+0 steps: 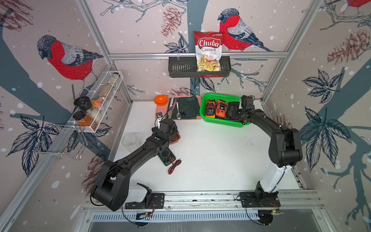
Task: Put the multimeter into the basket
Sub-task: Place the multimeter in the basket, then pick up the multimeter from the center of the board.
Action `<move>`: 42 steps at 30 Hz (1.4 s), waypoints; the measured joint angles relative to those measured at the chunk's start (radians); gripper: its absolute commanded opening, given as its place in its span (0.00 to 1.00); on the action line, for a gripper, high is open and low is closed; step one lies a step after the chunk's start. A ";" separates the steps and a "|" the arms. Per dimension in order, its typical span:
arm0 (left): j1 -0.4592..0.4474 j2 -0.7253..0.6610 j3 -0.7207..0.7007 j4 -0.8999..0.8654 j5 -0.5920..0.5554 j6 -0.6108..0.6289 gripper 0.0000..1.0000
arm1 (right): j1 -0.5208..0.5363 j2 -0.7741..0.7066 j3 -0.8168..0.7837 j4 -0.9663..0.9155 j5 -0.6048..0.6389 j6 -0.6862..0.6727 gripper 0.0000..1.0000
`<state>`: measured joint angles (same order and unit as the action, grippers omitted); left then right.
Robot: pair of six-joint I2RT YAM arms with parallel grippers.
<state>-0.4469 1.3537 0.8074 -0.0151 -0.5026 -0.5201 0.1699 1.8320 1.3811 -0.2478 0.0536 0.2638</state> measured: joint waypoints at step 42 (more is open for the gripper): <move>0.135 0.527 0.315 -0.112 0.192 -0.077 0.97 | 0.147 -0.414 -0.324 0.014 0.070 0.008 1.00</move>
<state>-0.3115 1.8805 1.1225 -0.1272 -0.3107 -0.5968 0.3172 1.4178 1.0569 -0.2333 0.1238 0.2718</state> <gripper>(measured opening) 0.973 0.999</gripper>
